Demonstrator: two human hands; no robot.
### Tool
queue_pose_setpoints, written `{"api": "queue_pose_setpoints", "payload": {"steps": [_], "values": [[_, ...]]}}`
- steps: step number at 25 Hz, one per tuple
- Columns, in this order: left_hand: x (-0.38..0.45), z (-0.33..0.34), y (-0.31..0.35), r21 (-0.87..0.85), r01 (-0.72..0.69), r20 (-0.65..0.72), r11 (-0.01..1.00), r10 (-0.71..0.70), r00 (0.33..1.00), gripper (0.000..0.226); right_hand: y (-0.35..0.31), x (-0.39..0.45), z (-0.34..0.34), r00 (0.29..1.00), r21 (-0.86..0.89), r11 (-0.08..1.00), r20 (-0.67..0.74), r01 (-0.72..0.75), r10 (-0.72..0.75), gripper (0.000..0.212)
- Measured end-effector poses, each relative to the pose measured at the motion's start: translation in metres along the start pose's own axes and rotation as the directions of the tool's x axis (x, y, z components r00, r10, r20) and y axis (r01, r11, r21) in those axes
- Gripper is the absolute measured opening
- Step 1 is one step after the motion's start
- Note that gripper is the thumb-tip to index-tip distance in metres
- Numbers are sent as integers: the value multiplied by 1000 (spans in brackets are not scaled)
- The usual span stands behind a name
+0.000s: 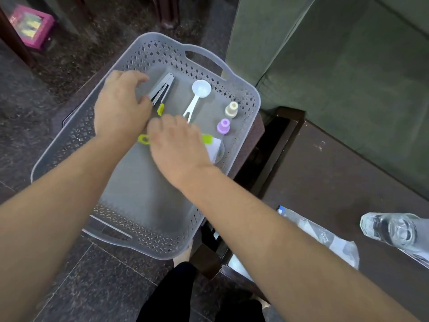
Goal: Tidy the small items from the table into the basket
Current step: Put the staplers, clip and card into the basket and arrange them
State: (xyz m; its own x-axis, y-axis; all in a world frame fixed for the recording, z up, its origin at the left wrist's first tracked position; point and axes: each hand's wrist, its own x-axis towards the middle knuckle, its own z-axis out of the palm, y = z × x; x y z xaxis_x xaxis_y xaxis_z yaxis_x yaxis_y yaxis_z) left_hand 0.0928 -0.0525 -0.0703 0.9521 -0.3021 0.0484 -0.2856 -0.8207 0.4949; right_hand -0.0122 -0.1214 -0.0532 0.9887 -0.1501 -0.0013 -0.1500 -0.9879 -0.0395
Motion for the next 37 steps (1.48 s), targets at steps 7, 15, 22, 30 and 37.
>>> {"api": "queue_pose_setpoints", "payload": {"steps": [7,15,22,30,37], "values": [[-32,-30,-18,10,-14,-181,1000,16,983,37,-5,32,35,886,-270,843,137,465,-444,30],[-44,-31,-32,16,56,-128,998,-53,990,39,-8,24,32,948,-278,906,68,319,-312,40],[-53,-32,-24,-19,40,-114,999,-41,993,38,25,57,16,968,-281,926,86,252,-237,29],[-60,-30,-23,-32,41,-62,999,-43,997,40,9,13,28,962,-180,949,-47,258,-270,48],[-51,8,-10,73,-215,383,974,172,908,44,63,24,1,999,-256,966,37,-25,36,24]]}}
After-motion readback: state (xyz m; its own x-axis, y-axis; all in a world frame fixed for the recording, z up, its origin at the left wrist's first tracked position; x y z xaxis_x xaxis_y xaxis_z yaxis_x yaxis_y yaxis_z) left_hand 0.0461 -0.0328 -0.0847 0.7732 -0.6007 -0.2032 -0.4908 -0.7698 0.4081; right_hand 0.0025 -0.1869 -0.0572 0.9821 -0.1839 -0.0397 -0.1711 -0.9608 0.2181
